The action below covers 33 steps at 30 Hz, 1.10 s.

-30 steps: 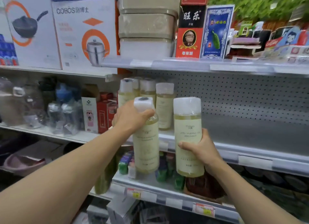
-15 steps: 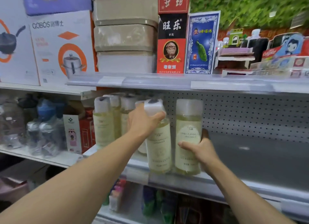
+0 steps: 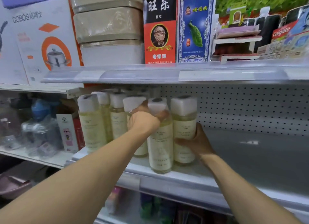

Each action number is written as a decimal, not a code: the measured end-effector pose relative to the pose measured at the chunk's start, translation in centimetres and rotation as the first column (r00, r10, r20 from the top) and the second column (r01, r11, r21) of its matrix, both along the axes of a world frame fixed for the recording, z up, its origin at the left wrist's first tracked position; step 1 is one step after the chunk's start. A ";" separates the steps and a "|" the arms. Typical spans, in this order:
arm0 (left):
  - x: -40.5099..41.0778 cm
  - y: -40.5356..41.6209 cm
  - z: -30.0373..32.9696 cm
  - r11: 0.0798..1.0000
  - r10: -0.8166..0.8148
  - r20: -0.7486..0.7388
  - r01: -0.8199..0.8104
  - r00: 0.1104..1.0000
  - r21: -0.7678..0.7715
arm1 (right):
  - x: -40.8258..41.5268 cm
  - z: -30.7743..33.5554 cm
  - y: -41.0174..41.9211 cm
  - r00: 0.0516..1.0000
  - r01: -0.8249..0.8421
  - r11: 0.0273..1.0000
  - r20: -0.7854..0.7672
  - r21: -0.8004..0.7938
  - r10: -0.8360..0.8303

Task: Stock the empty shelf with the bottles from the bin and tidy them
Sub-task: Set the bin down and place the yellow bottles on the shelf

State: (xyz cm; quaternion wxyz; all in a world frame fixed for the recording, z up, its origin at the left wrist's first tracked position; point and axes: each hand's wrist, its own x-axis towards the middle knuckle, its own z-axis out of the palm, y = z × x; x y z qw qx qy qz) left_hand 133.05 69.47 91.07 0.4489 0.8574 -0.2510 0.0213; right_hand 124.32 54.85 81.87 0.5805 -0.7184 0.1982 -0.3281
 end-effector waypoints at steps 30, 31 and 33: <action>-0.1 3.1 -9.9 0.963 -0.113 0.023 0.104 0.993 0.247 | 0.6 -0.8 -0.9 0.959 0.035 0.999 -0.282 -0.031 -0.043; -0.1 3.0 -10.1 0.964 -0.106 0.027 0.097 0.994 0.247 | 0.6 -0.9 -0.9 0.954 0.053 0.998 -0.294 -0.047 -0.064; 0.1 2.8 -10.5 0.965 -0.099 0.025 0.090 0.995 0.245 | 0.4 -1.0 -0.8 0.947 0.099 0.993 -0.301 -0.067 -0.114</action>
